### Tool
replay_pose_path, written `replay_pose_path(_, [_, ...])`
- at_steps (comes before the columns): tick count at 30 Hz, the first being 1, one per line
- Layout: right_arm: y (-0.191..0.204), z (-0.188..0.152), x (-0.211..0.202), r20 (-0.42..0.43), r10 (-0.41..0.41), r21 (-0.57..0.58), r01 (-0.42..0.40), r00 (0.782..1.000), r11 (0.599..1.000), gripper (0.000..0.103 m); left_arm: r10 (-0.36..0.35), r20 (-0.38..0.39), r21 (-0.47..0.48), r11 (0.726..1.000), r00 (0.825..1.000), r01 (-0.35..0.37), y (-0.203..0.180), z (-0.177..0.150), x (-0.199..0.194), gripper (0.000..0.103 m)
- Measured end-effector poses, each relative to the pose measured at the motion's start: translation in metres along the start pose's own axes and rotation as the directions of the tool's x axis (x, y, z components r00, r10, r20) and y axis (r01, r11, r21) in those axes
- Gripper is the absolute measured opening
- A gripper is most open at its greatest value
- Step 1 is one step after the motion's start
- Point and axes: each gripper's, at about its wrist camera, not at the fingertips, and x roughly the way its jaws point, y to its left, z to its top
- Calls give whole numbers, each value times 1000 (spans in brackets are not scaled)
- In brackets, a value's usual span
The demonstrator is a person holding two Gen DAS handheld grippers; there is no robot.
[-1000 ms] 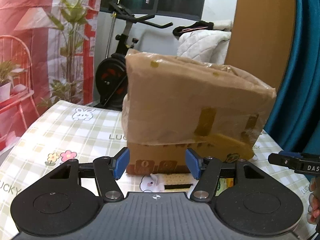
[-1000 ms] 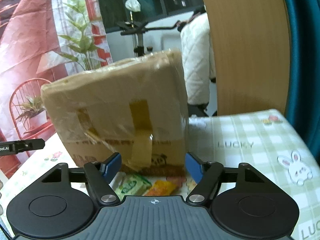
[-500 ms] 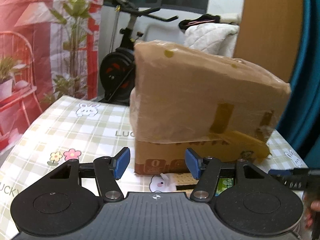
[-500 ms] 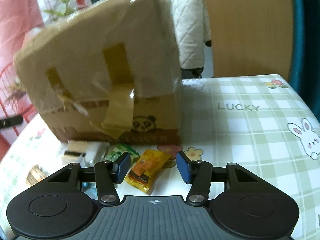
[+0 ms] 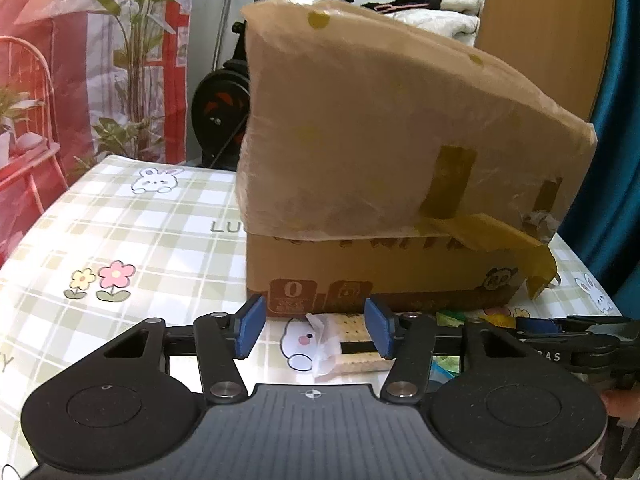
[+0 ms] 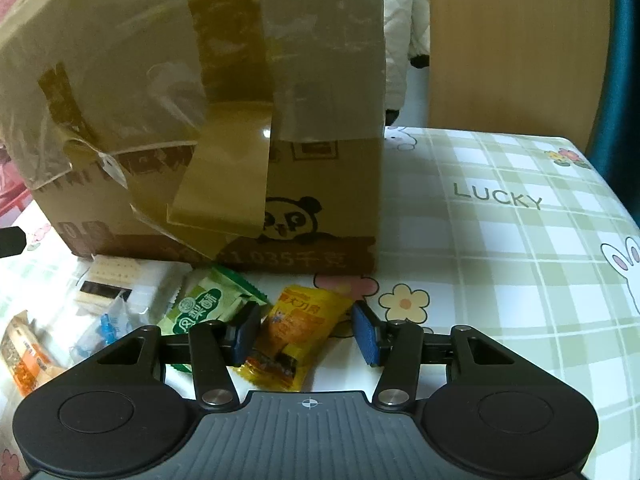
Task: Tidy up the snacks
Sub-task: 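Grasp the yellow candy packet with the right tool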
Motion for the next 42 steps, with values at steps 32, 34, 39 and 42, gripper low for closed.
replay_pose_path(32, [-36, -42, -39, 238, 162, -35, -158, 958, 987, 27, -17, -74, 43, 999, 997, 20, -33, -20, -4, 44])
replay_pose_path(34, [-37, -41, -40, 239, 176, -39, -172, 955, 984, 27, -35, -85, 50, 998, 996, 39, -41, -19, -1, 44])
replay_pose_path(39, [-38, -41, -40, 245, 196, -35, -194, 949, 980, 27, -93, -103, 95, 990, 990, 102, -66, -13, 12, 44])
replay_pose_path(42, [-39, -42, -41, 260, 199, -30, -198, 945, 980, 27, -145, -149, 142, 976, 978, 166, -84, -11, 29, 44])
